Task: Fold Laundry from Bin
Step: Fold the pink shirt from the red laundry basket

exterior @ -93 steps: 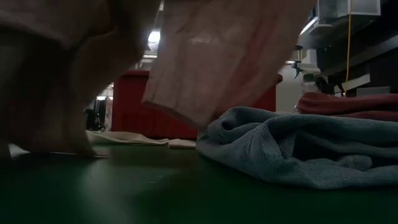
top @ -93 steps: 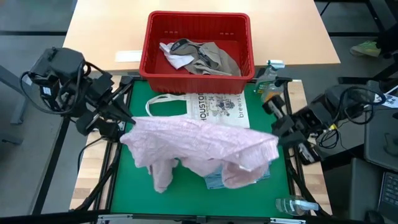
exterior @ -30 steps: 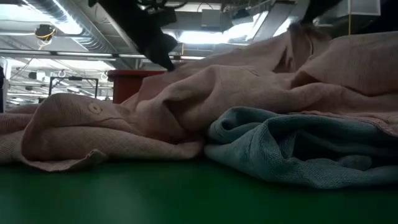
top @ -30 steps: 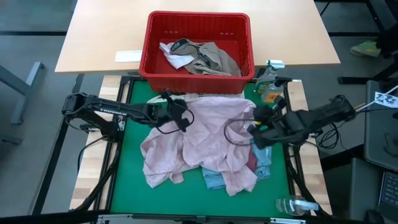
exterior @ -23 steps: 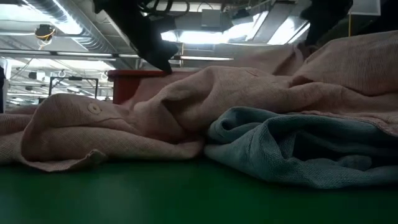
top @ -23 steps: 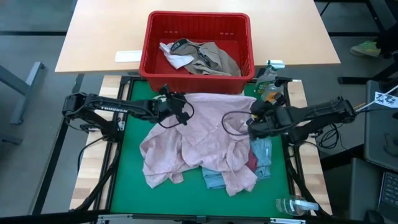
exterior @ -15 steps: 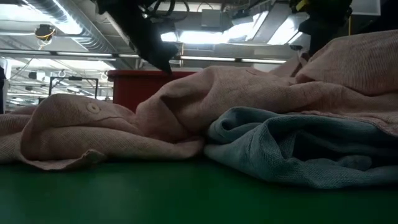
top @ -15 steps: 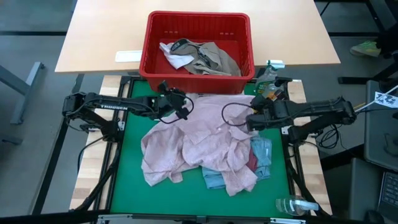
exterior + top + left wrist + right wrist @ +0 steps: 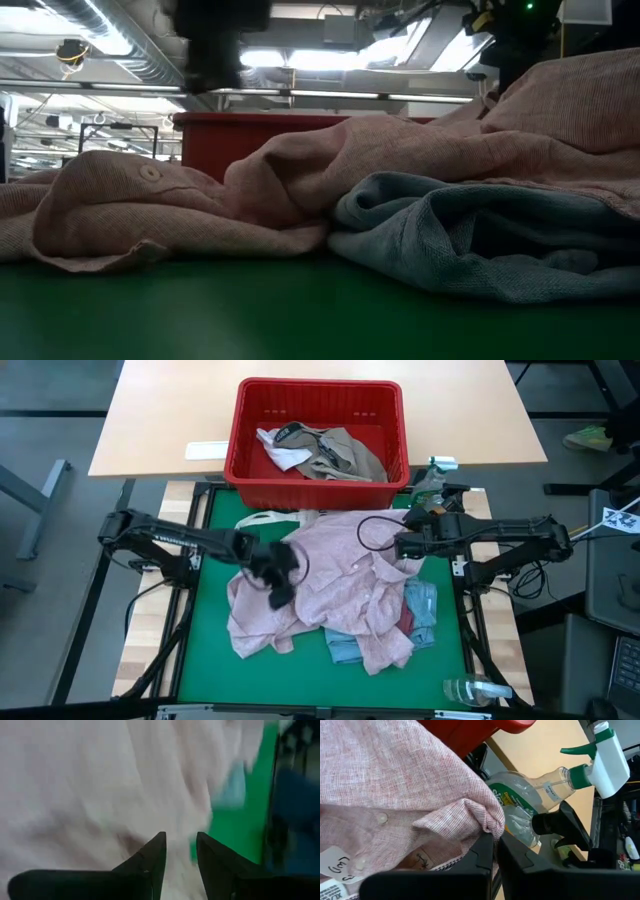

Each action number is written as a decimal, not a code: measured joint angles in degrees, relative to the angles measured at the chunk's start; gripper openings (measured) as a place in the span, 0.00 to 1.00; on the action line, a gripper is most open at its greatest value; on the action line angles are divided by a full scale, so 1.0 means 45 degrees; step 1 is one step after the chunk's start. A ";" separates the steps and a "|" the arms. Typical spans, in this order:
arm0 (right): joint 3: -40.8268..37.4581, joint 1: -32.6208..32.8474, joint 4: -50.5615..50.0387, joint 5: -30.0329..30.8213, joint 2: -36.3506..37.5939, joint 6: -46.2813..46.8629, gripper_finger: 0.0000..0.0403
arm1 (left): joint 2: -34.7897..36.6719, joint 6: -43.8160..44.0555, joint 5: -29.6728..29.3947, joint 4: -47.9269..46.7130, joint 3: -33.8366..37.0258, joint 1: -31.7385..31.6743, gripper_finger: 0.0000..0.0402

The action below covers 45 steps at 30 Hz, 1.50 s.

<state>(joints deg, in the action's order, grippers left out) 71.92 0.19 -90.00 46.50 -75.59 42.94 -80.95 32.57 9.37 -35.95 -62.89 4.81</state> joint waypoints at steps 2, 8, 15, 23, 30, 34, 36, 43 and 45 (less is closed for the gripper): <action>0.0000 0.0037 -0.0002 -0.0002 0.0000 -0.0001 0.03 | -0.0019 0.0636 -0.0080 -0.0566 0.0009 0.0945 0.24; 0.0000 0.0034 -0.0003 -0.0418 0.0000 -0.0121 0.03 | -0.0215 0.2433 -0.1739 -0.0652 0.0005 0.3890 0.20; 0.0000 0.0034 -0.0003 -0.0771 0.0000 -0.0373 0.03 | -0.1506 0.4418 -0.3207 -0.0699 0.0005 0.6760 0.15; 0.0000 0.0039 -0.0003 -0.0816 0.0000 -0.0734 0.03 | -0.3974 0.4694 -0.3960 -0.1536 0.0005 0.7641 0.08; 0.0000 0.0034 -0.0003 -0.0816 0.0000 -0.1408 0.03 | -0.5405 0.4675 -0.3440 -0.3951 -0.0057 0.7481 0.01; 0.0000 0.0034 -0.0003 -0.0821 0.0000 -0.1697 0.03 | -0.5447 0.4658 -0.2541 -0.6792 0.0019 0.7531 0.01; 0.0000 0.0034 -0.0003 -0.0821 0.0000 -0.1705 0.03 | -0.5328 0.4646 -0.2027 -0.8273 -0.0005 0.7531 0.01; 0.0000 0.0034 -0.0003 -0.0821 0.0000 -0.2944 0.03 | -0.5352 0.4646 -0.1181 -1.1738 0.0009 0.7531 0.00; -0.0005 0.0034 -0.0001 -0.0821 0.0000 -0.3039 0.03 | -0.5337 0.4605 -0.1186 -1.2105 0.0009 0.7531 0.00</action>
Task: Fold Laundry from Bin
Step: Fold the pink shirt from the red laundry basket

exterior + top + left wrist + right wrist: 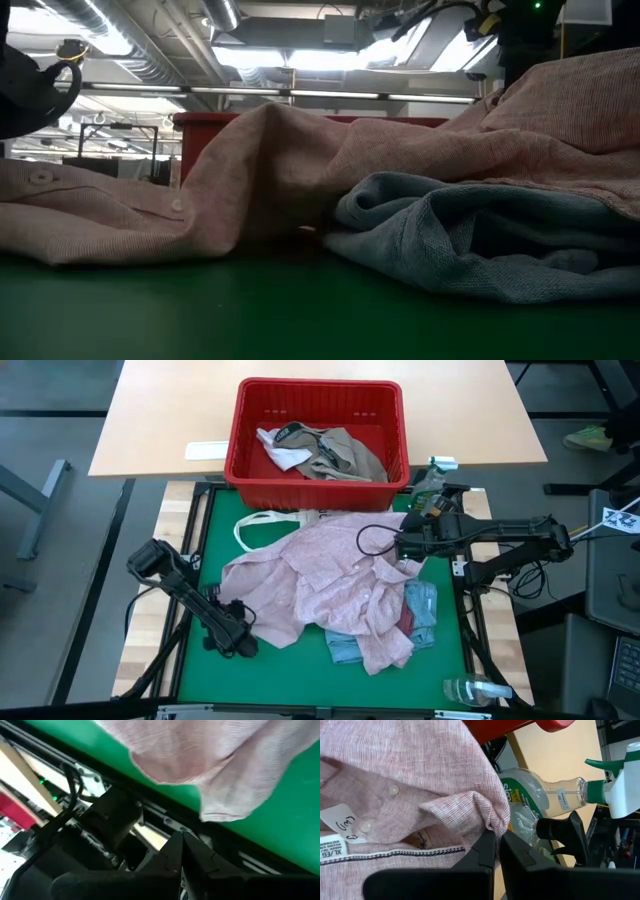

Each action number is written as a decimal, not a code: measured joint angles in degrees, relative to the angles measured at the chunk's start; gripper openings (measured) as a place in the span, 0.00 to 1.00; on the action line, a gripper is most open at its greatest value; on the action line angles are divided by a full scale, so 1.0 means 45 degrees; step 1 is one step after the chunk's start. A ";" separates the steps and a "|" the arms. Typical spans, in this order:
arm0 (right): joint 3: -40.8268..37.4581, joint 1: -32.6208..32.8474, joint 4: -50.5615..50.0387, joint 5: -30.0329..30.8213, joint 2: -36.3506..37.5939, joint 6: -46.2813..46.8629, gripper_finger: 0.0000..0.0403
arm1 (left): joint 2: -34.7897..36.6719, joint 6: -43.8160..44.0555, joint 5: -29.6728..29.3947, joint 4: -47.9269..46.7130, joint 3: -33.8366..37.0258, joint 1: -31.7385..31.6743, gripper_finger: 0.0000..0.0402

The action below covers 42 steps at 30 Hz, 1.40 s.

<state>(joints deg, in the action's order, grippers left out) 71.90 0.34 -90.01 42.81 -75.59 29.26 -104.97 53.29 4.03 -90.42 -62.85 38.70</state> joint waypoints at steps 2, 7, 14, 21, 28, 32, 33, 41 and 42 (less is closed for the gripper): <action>0.0000 0.0000 0.0000 -0.0001 0.0000 -0.0211 0.03 | 0.0125 -0.0201 0.0000 0.0190 0.0000 0.0000 0.00; 0.0002 0.0000 0.0001 -0.0002 0.0000 -0.0889 0.03 | 0.0550 0.0044 -0.0634 0.0607 -0.0349 0.0000 0.00; 0.0005 0.0000 0.0003 -0.0005 0.0000 -0.0940 0.03 | 0.0752 0.0066 -0.2417 0.0911 -0.2340 -0.0061 0.00; 0.0005 0.0000 -0.0005 -0.0010 0.0000 -0.0790 0.16 | 0.0763 0.0023 -0.5231 0.2560 -0.4175 -0.0104 0.00; 0.0033 0.0000 -0.0017 -0.0011 0.0000 -0.1367 0.40 | 0.0767 -0.1398 -0.5814 0.4496 -0.4347 -0.0418 0.00; 0.0662 0.0000 -0.0018 -0.0229 -0.0005 -0.1566 0.46 | 0.0767 -0.2178 -0.5761 0.5548 -0.4347 -0.0792 0.00; 0.0936 0.0000 -0.0016 -0.0563 -0.0005 -0.1562 0.46 | 0.0767 -0.2322 -0.5763 0.5729 -0.4347 -0.0888 0.00; 0.2903 0.0004 0.1145 -0.8154 0.0005 0.1384 0.44 | 0.0767 -0.3373 -0.5762 0.6266 -0.4342 -0.1545 0.00; 0.2914 0.0027 0.1566 -0.9081 0.0005 0.1732 0.44 | 0.0767 -0.3537 -0.5765 0.6258 -0.4342 -0.1621 0.00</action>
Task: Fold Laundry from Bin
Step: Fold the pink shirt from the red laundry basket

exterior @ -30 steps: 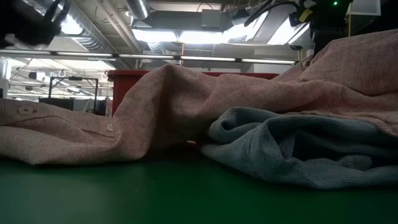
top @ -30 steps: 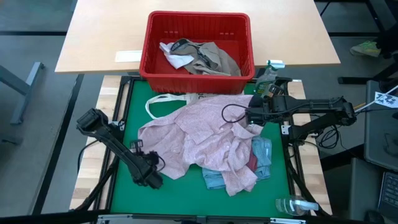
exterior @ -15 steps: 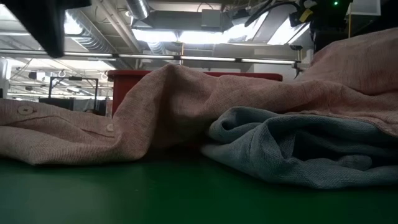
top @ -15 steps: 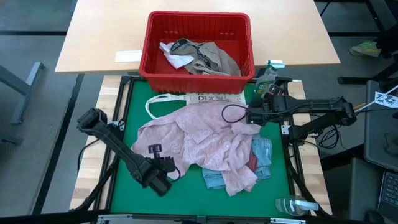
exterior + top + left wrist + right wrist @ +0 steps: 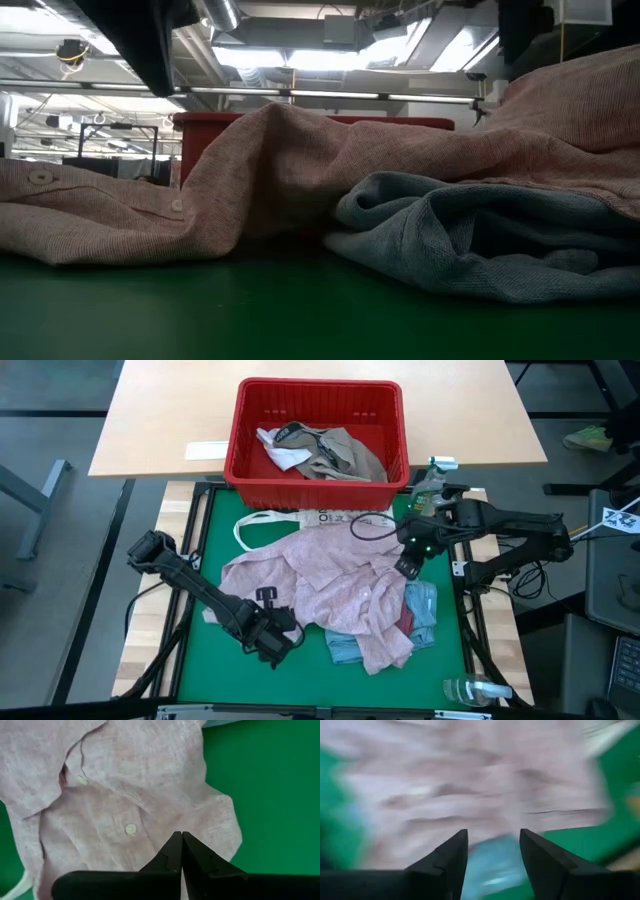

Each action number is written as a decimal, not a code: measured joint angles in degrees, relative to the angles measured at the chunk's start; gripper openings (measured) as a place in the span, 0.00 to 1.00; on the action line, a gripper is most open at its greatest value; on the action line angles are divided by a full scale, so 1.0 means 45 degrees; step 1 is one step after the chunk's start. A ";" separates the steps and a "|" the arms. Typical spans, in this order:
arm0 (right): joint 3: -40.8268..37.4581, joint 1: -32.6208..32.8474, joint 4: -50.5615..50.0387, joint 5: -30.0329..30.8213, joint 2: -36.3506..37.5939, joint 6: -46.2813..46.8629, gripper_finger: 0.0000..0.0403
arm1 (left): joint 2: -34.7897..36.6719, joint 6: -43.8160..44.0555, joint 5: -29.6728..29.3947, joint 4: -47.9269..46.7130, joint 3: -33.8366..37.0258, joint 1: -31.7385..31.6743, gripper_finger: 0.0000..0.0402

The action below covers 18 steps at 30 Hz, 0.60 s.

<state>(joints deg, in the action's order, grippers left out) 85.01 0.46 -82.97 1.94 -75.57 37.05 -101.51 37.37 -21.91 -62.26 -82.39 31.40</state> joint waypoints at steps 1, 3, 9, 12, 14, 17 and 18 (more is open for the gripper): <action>0.0000 0.0102 0.0388 -0.0788 0.0000 0.0149 0.44 | 0.0000 -0.0152 0.0002 0.0005 0.0000 -0.0067 0.00; -0.0079 0.0442 0.1351 -0.1508 -0.0012 0.0291 0.44 | 0.0000 -0.0446 -0.0003 0.0005 0.0004 -0.0190 0.00; -0.0849 0.1412 0.3161 -0.1585 -0.0339 0.1417 0.44 | 0.0000 -0.0774 -0.0019 0.0078 0.0005 -0.0474 0.00; -0.1190 0.1748 0.3129 -0.1529 -0.0665 0.1773 0.44 | 0.0000 -0.0787 -0.0019 0.0113 0.0005 -0.0555 0.00; -0.1440 0.1926 0.3191 -0.1464 -0.0930 0.2078 0.44 | 0.0000 -0.0789 -0.0037 0.0139 0.0005 -0.0565 0.00; -0.1703 0.2012 0.3204 -0.1462 -0.1362 0.2538 0.44 | 0.0000 -0.0789 -0.0112 0.0189 0.0005 -0.0565 0.00; -0.1762 0.1999 0.3192 -0.1459 -0.1530 0.2656 0.44 | 0.0000 -0.0789 -0.0114 0.0210 0.0005 -0.0563 0.00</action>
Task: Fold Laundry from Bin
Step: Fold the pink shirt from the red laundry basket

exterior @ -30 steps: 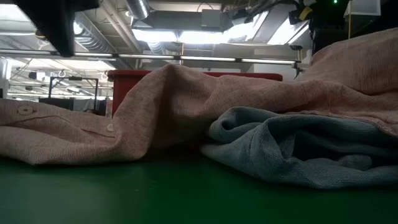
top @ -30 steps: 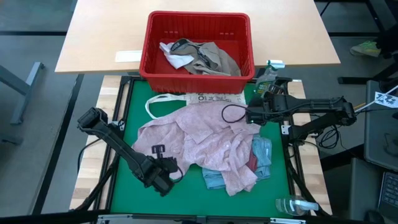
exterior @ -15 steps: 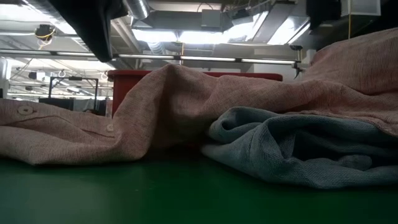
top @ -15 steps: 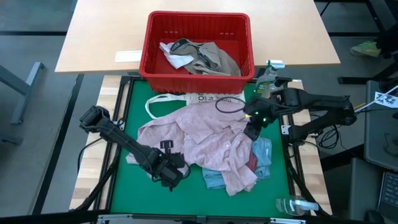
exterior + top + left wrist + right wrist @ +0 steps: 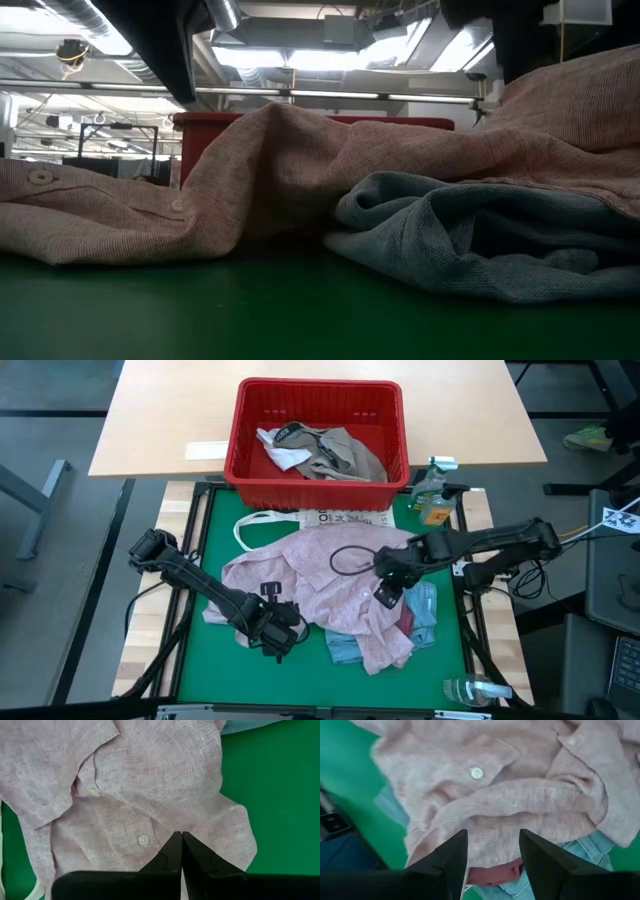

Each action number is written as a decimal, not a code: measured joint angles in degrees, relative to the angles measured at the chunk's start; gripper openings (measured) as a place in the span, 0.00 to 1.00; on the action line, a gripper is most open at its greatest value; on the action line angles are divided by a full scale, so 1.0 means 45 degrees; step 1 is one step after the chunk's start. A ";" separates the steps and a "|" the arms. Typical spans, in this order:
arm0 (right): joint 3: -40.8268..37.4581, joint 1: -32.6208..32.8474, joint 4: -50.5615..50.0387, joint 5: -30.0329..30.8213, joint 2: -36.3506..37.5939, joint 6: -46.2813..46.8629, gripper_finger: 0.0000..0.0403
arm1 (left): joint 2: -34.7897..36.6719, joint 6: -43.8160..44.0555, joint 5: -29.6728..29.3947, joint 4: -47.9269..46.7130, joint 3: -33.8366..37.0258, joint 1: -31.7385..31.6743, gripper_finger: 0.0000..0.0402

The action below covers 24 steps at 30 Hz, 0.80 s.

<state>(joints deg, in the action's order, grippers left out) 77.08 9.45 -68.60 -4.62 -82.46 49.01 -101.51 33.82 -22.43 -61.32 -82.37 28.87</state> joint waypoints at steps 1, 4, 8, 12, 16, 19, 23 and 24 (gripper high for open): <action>-0.0011 -0.0005 -0.0043 0.0005 -0.0196 0.0076 0.44 | 0.0000 0.0000 0.0002 0.0021 0.0000 0.0003 0.00; -0.0011 -0.0024 0.0077 0.0010 -0.0706 0.0109 0.44 | 0.0000 -0.0003 -0.0003 0.0071 0.0000 0.0003 0.00; -0.0011 -0.0024 0.0382 -0.0133 -0.1275 0.0110 0.44 | 0.0000 -0.0003 -0.0087 0.0125 0.0000 0.0003 0.00; -0.0011 -0.0020 0.0216 -0.0757 -0.1711 -0.0110 0.44 | 0.0000 -0.0005 -0.0381 0.0130 0.0000 0.0003 0.00; -0.0011 -0.0019 0.0248 -0.0860 -0.1807 -0.2385 0.44 | 0.0000 -0.0015 -0.0597 0.0130 0.0000 0.0003 0.00; -0.0011 -0.0019 0.0234 -0.0860 -0.1811 -0.4416 0.44 | -0.0005 -0.0013 -0.0679 0.0130 0.0000 0.0003 0.00; -0.0011 -0.0010 0.0229 -0.0859 -0.1812 -0.7048 0.44 | -0.0005 -0.0010 -0.0682 0.0130 0.0000 0.0007 0.00; -0.0011 -0.0010 0.0226 -0.0860 -0.1809 -0.7568 0.44 | -0.0005 -0.0002 -0.0682 0.0130 0.0002 0.0016 0.00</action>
<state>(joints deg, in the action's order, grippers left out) 77.03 9.41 -67.58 -8.49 -90.60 14.95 -101.54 33.82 -25.50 -60.73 -82.36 28.94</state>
